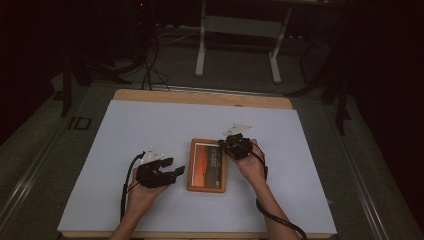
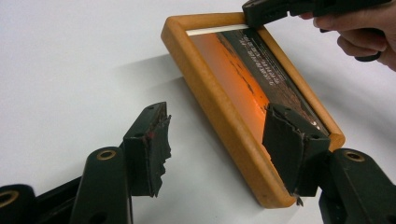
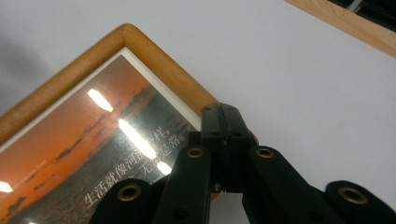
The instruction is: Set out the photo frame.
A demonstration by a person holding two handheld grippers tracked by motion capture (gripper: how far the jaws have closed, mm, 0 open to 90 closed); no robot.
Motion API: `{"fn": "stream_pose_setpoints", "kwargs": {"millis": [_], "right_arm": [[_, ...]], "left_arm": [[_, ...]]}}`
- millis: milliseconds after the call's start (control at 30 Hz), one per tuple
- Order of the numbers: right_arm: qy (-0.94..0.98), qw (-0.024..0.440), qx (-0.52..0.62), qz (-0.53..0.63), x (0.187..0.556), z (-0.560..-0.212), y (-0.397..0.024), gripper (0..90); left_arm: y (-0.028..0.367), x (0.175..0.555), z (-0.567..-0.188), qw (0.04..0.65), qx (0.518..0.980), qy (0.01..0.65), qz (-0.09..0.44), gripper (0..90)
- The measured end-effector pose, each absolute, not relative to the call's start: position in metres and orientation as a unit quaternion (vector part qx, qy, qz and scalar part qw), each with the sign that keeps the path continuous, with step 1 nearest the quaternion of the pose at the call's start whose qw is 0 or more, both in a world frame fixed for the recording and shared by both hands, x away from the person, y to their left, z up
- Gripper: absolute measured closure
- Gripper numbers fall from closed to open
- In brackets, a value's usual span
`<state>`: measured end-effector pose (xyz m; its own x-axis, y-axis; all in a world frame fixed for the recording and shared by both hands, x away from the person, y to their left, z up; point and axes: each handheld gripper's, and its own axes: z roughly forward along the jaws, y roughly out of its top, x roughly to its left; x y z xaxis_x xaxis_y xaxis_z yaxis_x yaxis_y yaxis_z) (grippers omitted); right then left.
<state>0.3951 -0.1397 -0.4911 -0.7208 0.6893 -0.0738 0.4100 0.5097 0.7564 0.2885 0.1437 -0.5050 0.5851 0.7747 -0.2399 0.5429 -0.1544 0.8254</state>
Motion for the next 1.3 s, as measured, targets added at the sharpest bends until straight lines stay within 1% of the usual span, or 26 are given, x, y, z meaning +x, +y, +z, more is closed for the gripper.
{"fn": "stream_pose_setpoints", "kwargs": {"millis": [633, 1033, 1300], "right_arm": [[0.845, 0.173, 0.36, 0.355, 0.404, -0.511, -0.159, 89.9], [0.845, 0.166, 0.364, 0.355, 0.404, -0.514, -0.161, 90.0], [0.843, 0.164, 0.367, 0.357, 0.404, -0.515, -0.162, 90.0]], "left_arm": [[0.152, 0.291, -0.498, 0.489, 0.74, 0.448, 0.113, 39.7], [0.14, 0.289, -0.495, 0.494, 0.746, 0.437, 0.089, 38.3], [0.125, 0.285, -0.495, 0.497, 0.751, 0.43, 0.066, 34.1]]}}
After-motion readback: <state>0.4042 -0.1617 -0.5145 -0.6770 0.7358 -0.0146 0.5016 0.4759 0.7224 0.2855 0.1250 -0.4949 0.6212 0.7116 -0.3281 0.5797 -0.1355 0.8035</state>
